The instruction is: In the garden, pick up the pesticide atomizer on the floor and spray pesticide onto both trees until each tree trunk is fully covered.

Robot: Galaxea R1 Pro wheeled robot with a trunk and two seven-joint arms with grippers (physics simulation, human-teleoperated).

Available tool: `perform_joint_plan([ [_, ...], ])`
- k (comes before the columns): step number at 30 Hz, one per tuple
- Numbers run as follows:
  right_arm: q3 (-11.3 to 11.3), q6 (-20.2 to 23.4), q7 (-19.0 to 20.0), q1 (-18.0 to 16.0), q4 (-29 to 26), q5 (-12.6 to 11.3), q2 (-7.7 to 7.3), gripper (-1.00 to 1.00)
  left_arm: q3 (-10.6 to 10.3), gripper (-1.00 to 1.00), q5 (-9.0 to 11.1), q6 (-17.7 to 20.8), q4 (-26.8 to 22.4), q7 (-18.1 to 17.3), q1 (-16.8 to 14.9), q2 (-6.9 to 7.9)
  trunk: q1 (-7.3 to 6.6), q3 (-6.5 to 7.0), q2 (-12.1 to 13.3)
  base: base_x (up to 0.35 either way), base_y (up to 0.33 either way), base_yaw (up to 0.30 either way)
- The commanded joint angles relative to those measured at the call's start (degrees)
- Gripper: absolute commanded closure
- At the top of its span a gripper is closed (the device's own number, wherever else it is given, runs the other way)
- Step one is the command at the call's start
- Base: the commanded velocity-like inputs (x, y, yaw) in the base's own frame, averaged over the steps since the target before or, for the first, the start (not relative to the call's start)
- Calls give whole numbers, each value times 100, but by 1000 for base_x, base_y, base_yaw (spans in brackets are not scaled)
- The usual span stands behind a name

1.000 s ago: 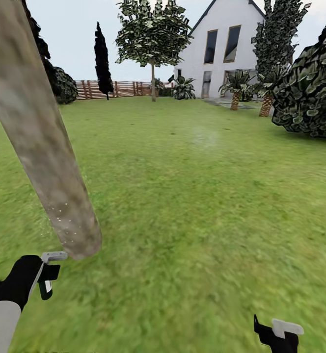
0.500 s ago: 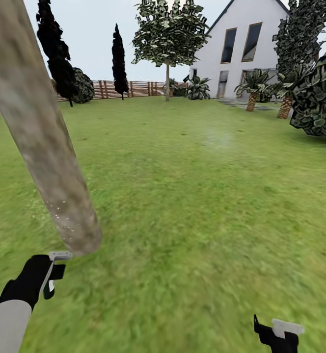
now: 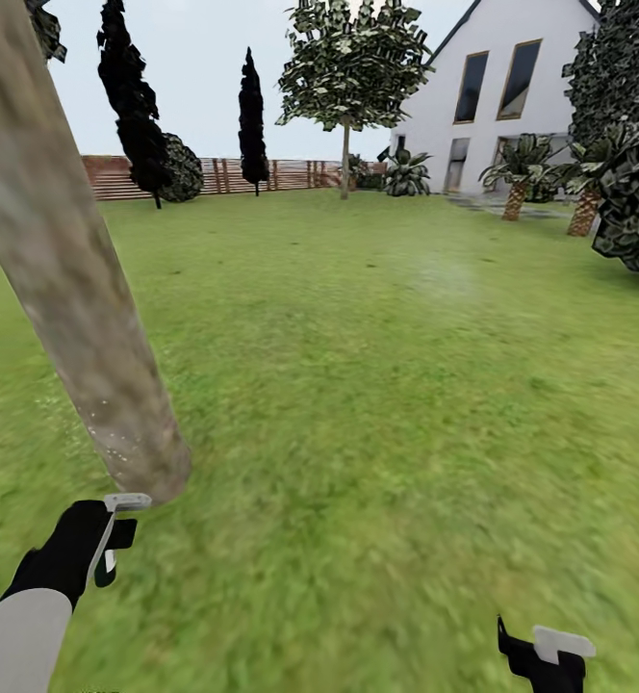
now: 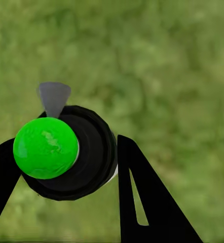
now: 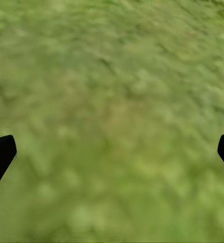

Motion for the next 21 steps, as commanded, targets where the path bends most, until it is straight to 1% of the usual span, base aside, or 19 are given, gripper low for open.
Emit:
perform_joint_plan([
  [1,-49,-25,3,-5,5,51,-1,-100,16,100,-63,22,-6,-47,-5,-4,0,-5,-2,151,-248,276],
  [11,-49,-25,3,-5,8,51,-1,-100,16,100,-63,22,-7,-45,-5,-4,0,-5,-2,154,-248,265],
  [16,-49,-25,3,-5,6,51,-1,-100,16,100,-63,16,-14,-41,-5,-4,0,-5,-2,159,-249,28],
  [18,-49,-25,3,-5,7,51,-1,-100,16,100,-65,-288,3,-34,-5,-4,0,-5,-2,153,-249,1],
  [21,-49,-25,3,-5,6,51,-1,-100,16,100,-66,-397,19,-29,-5,-4,0,-5,-2,152,-249,0],
])
